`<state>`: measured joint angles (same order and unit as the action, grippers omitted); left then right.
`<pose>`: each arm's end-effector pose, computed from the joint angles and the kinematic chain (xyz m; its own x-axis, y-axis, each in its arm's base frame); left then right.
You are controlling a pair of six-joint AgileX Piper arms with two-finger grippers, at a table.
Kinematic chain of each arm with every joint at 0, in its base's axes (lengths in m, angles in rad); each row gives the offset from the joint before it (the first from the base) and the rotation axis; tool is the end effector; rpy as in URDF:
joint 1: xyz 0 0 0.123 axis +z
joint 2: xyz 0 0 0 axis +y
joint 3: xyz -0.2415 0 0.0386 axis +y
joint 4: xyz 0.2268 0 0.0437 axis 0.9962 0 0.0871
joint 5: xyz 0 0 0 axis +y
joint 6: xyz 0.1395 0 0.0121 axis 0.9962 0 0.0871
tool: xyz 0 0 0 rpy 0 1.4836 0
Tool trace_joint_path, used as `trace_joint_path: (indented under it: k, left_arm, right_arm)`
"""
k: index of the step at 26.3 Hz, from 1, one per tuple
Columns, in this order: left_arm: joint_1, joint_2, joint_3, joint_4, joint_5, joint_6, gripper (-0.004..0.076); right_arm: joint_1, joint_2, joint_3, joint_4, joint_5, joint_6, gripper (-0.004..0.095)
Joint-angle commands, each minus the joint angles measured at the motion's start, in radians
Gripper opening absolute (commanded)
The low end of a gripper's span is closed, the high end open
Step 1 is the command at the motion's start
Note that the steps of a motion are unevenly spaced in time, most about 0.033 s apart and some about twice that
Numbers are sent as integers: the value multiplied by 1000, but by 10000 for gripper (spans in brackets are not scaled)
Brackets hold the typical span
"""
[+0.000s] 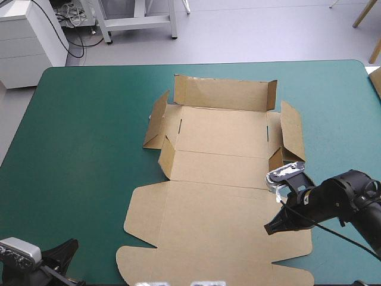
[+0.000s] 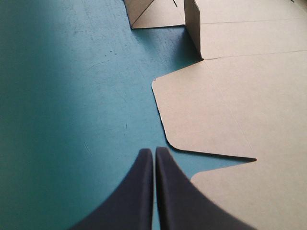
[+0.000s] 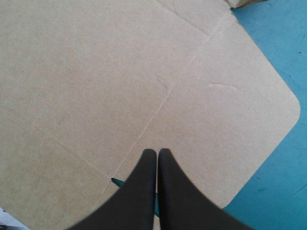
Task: Fold the box
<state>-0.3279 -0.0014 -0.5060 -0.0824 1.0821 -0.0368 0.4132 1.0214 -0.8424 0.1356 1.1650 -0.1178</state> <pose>0.0525 -0.0286 0.2443 -0.4699 0.0803 -0.8791 0.3476 0.9322 -0.1006 0.1588 0.0886 0.2197 -0.8406 -0.4378 -0.3190 -0.4887 0.8670 0.0978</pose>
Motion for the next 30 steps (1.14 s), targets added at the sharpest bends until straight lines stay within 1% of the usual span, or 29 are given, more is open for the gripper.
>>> trace_joint_path:
  k: [1,11,14,16,17,18,20,21,22,23,26,28,30]
  left_arm:
    - [-2,19,-21,-12,-42,-4,-8]
    - [-2,19,-21,-12,-32,-4,-8]
    - [-2,19,-21,-12,-32,-4,-8]
    - [-2,19,-21,-12,-32,-4,-8]
    - [-2,19,-21,-12,-32,-4,-8]
    - [-2,19,-21,-12,-32,-4,-8]
    - [-2,19,-21,-12,-32,-4,-8]
    - [-2,19,-21,-12,-32,-4,-8]
    - [-2,19,-21,-12,-32,-4,-8]
    - [-2,19,-21,-12,-31,-4,-8]
    - [-2,19,-21,-12,-31,-4,-8]
    - [-2,19,-21,-12,-31,-4,-8]
    - [-2,19,-21,-12,-31,-4,-8]
  right_arm:
    - [0,-8,-25,-1,-16,-1,-2]
    - [0,-8,-25,-1,-18,-1,-2]
    - [0,-8,-25,-1,-16,-1,16]
    - [0,-8,-25,3,-15,-6,71]
    - [0,-8,-25,8,-11,-6,173]
    - [0,-8,-25,13,-11,-6,226]
    - [0,-8,-25,24,-11,-6,373]
    - [0,-8,-25,28,-13,-6,493]
    - [0,-8,-25,28,-15,-9,533]
    - [0,-8,-25,26,-21,-9,553]
    - [0,-8,-25,26,-23,-9,552]
    - [0,-8,-25,0,-28,-9,551]
    - [0,-8,-40,-11,-5,1,551]
